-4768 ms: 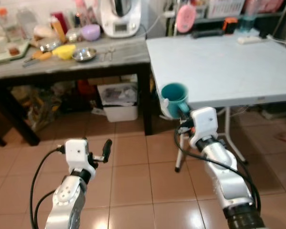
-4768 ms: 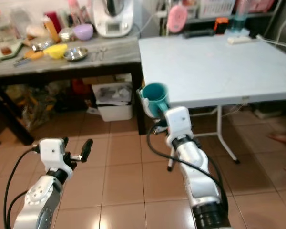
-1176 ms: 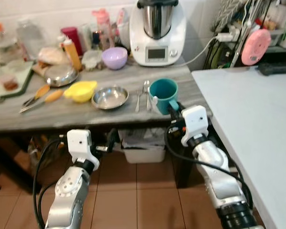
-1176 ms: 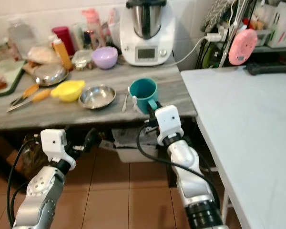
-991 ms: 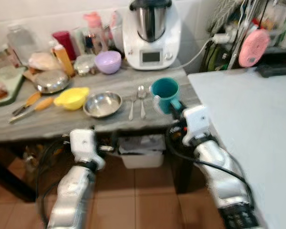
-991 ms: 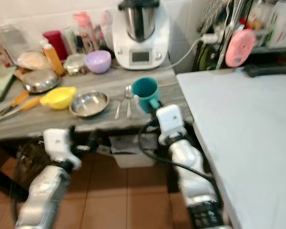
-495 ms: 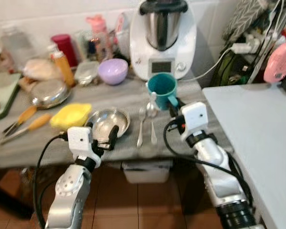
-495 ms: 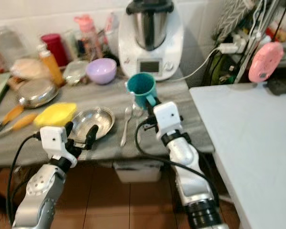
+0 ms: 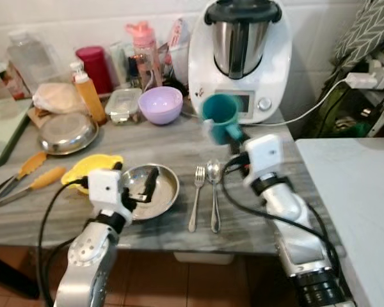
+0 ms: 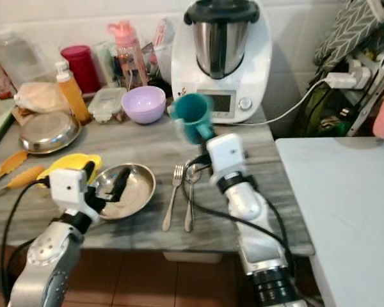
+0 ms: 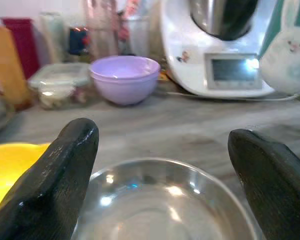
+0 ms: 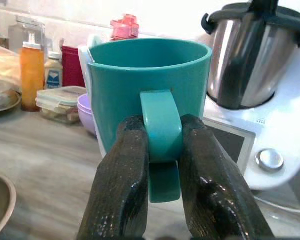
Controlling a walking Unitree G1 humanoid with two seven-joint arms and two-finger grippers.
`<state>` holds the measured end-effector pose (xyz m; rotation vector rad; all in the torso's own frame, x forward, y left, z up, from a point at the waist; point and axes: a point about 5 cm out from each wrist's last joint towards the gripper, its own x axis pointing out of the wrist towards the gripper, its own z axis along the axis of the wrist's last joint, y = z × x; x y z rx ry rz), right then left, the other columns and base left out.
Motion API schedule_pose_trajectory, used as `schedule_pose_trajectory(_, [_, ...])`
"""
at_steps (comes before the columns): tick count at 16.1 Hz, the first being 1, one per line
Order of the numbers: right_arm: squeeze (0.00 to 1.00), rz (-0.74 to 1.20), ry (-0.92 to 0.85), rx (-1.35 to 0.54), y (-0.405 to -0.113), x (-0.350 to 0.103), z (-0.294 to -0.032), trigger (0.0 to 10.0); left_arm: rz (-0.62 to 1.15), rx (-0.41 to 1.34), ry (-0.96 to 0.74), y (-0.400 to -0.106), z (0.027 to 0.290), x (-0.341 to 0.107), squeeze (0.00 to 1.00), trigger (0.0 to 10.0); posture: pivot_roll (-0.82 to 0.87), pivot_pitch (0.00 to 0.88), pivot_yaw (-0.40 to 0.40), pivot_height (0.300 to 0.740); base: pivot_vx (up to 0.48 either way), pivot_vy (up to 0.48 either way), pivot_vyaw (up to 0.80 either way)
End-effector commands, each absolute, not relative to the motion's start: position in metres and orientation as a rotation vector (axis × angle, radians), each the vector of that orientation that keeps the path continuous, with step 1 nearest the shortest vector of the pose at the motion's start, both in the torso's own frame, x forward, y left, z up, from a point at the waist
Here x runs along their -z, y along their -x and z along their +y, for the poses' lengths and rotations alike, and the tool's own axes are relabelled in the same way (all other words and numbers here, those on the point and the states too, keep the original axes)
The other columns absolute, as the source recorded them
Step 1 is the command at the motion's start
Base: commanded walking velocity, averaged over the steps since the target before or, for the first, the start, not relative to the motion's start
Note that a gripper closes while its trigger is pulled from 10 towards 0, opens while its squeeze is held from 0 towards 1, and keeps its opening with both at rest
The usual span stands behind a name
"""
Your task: Setting the table
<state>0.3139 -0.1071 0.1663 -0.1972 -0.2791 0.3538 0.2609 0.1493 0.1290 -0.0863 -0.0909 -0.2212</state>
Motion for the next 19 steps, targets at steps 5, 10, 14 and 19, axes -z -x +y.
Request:
schedule_pose_trajectory(5, [0.0,-0.265,0.178,-0.374,-0.318,-0.171,-0.11,10.0,-0.062,0.252,0.088,-0.245,0.148,-0.127,0.0,10.0,-0.12,0.008,0.093,0.74,0.0,0.0,0.0])
schedule_pose_trajectory(10, [0.0,-0.202,0.135,-0.427,-0.33,-0.172,-0.121,10.0,-0.023,0.367,0.035,-0.23,0.161,-0.123,0.0,10.0,-0.12,0.028,0.091,0.74,0.0,0.0,0.0])
schedule_pose_trajectory(14, [0.0,-0.164,0.136,-0.546,-0.35,-0.178,-0.111,10.0,0.013,0.402,0.031,-0.221,0.163,-0.118,0.0,10.0,-0.1,0.067,0.081,0.74,0.0,0.0,0.0])
schedule_pose_trajectory(19, [0.0,-0.045,0.057,-0.671,-0.368,-0.168,-0.097,10.0,0.046,0.359,0.027,-0.209,0.166,-0.113,0.0,10.0,-0.05,0.101,0.069,0.74,0.0,0.0,0.0])
